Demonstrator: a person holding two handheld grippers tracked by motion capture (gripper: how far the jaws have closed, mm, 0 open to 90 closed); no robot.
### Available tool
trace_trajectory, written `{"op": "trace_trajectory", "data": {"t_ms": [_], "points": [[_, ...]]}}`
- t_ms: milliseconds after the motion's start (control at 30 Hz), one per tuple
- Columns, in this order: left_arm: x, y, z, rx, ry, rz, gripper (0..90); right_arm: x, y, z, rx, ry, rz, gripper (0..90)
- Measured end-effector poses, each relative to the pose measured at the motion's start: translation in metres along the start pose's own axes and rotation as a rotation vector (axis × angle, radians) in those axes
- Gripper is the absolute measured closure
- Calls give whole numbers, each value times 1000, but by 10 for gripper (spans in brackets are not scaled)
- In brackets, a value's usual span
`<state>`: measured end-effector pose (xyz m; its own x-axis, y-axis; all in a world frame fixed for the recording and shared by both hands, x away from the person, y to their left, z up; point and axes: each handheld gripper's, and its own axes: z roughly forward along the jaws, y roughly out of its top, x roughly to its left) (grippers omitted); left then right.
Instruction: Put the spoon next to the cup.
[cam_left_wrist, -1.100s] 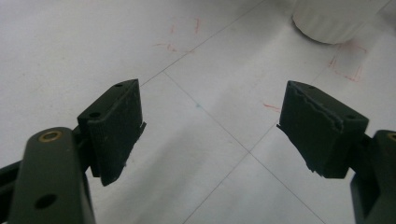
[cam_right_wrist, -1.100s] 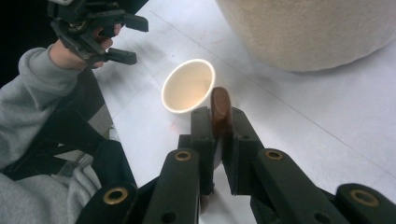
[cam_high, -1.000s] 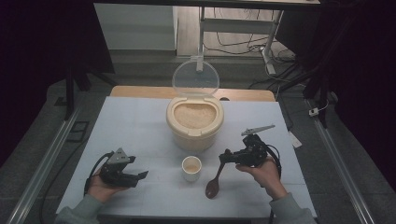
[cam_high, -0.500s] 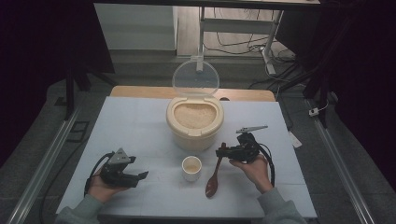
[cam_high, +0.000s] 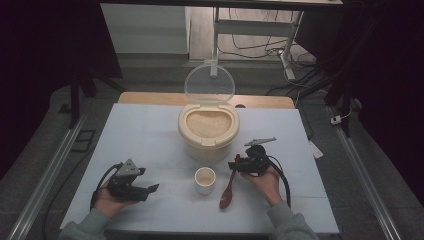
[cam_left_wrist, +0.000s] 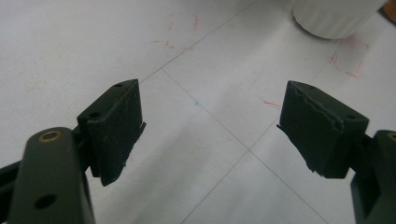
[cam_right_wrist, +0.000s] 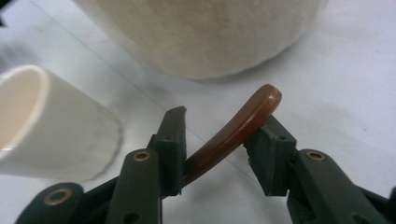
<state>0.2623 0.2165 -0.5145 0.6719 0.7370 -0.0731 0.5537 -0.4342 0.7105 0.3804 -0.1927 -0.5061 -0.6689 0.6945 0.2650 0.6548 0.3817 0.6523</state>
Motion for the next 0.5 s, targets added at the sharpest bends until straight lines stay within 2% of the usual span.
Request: {"op": "trace_trajectory", "data": {"t_ms": [300,500], "points": [[0,0,0,2,0,2,212,4,-1,8,22,-108,-54,509],[0,0,1,3,-2,2,212,6,-2,12,29,-169,-66,473]]}}
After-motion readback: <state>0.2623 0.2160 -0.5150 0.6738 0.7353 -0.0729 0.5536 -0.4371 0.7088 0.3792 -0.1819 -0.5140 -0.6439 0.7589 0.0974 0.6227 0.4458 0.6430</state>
